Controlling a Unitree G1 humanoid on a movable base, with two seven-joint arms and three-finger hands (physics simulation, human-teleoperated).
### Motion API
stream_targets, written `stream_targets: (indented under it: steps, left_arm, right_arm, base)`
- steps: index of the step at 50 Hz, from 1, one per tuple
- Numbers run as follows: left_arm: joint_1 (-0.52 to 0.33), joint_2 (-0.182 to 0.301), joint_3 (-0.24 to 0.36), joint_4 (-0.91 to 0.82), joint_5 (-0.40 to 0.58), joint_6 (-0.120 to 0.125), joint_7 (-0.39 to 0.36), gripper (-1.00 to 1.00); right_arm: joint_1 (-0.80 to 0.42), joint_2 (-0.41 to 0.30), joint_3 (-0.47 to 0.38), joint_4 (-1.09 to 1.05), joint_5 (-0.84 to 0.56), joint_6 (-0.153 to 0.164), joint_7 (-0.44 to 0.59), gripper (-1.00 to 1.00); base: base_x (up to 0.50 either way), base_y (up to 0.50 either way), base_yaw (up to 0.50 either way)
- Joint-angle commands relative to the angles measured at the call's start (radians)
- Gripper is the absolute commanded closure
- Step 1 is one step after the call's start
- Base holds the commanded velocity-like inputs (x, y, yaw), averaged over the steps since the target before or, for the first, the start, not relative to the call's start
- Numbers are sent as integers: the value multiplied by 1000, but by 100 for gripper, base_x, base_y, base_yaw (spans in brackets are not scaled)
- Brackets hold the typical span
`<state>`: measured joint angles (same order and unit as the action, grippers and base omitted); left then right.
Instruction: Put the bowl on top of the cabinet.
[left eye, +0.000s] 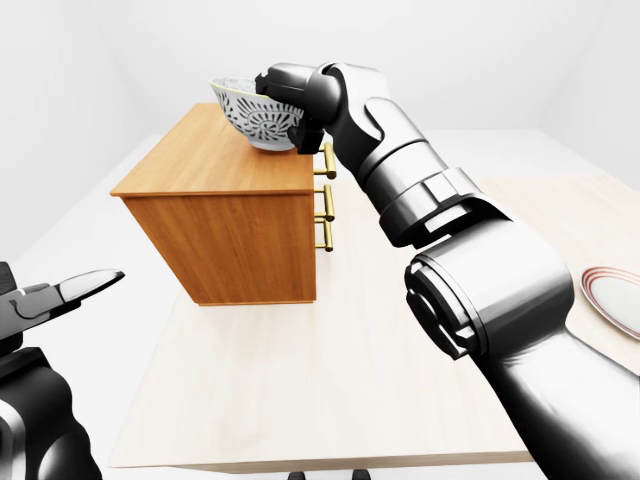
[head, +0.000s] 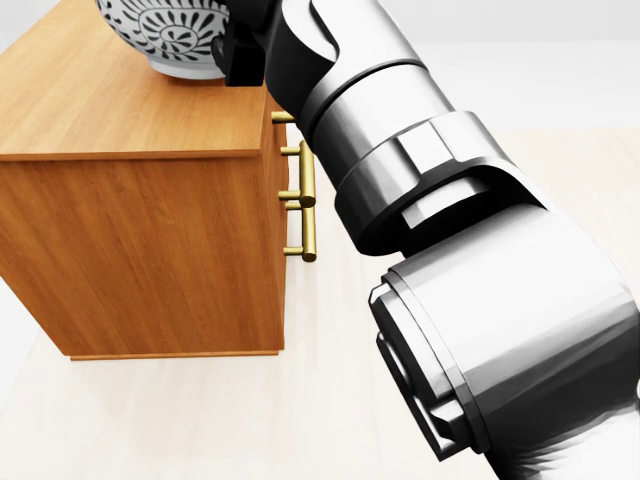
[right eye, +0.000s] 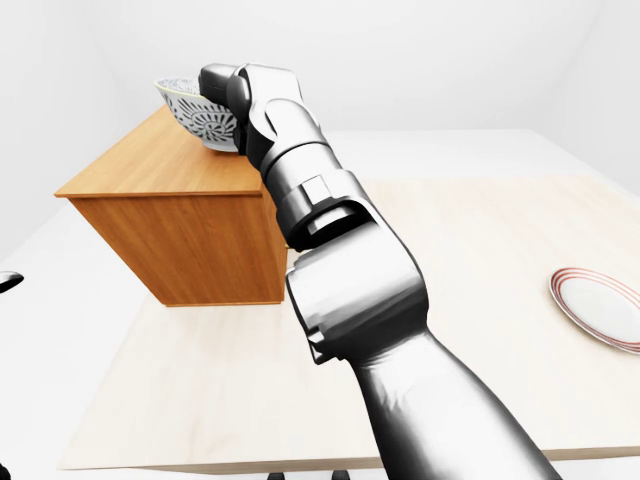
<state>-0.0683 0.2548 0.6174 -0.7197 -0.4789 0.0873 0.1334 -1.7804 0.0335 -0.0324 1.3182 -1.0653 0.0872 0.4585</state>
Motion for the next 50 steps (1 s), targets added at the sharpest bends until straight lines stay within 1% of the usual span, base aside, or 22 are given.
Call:
stream_targets:
  steps: [1,3,5,6,8,10,11,12,13,14,15,31,42,45,50]
  left_arm:
    - [0,0,3,-2,-2,0,1,-100]
    - [1,0,5,-2,-5,0,1,-100]
    - [0,1,5,-3,-6,0,1,-100]
    - [0,1,5,-3,-6,0,2,-100]
    - [0,1,4,-1,-5,0,2,-100]
    - [0,1,4,-1,-6,0,2,-100]
    - [0,1,5,-1,-8,0,2,-100]
    - [0,2,5,-1,-8,0,3,-100]
    - [-1,2,5,-1,-8,0,3,-100]
    - [-1,2,4,-1,-7,0,3,-100]
    - [-1,2,4,-1,-7,0,3,-100]
    - [-1,3,4,-2,-13,0,6,-100]
    - [3,-1,-2,6,-4,0,-1,-100]
    - [3,-2,-3,4,-3,0,0,-100]
    - [5,-4,-6,1,1,0,-1,-100]
  right_arm:
    - [73,-10,74,19,-5,0,-14,100]
    - [74,-9,74,20,-5,0,-15,97]
    - [74,-8,75,19,-6,0,-16,59]
    - [74,-9,74,19,-6,0,-16,54]
    - [75,-9,75,19,-7,0,-19,26]
    - [73,-9,71,19,-3,0,-24,-12]
    - [73,-10,72,20,-5,0,-27,-29]
    - [71,-10,72,20,-5,0,-27,-40]
    - [70,-10,72,20,-5,0,-27,-57]
    - [67,-10,70,20,-3,0,-28,-90]
    - [66,-11,70,20,-4,0,-29,-99]
    - [30,-15,57,18,24,0,-80,-100]
    - [-91,-34,62,13,18,0,-154,-100]
    - [-159,-38,48,5,31,0,-170,-100]
    - [-224,-39,56,0,27,0,-196,-100]
  base:
    - [0,0,0]
    - [0,0,0]
    - [0,0,0]
    - [0,0,0]
    - [0,0,0]
    - [0,0,0]
    - [0,0,0]
    - [1,0,0]
    - [0,0,0]
    - [0,0,0]
    - [0,0,0]
    - [0,0,0]
    - [0,0,0]
    - [0,0,0]
    - [0,0,0]
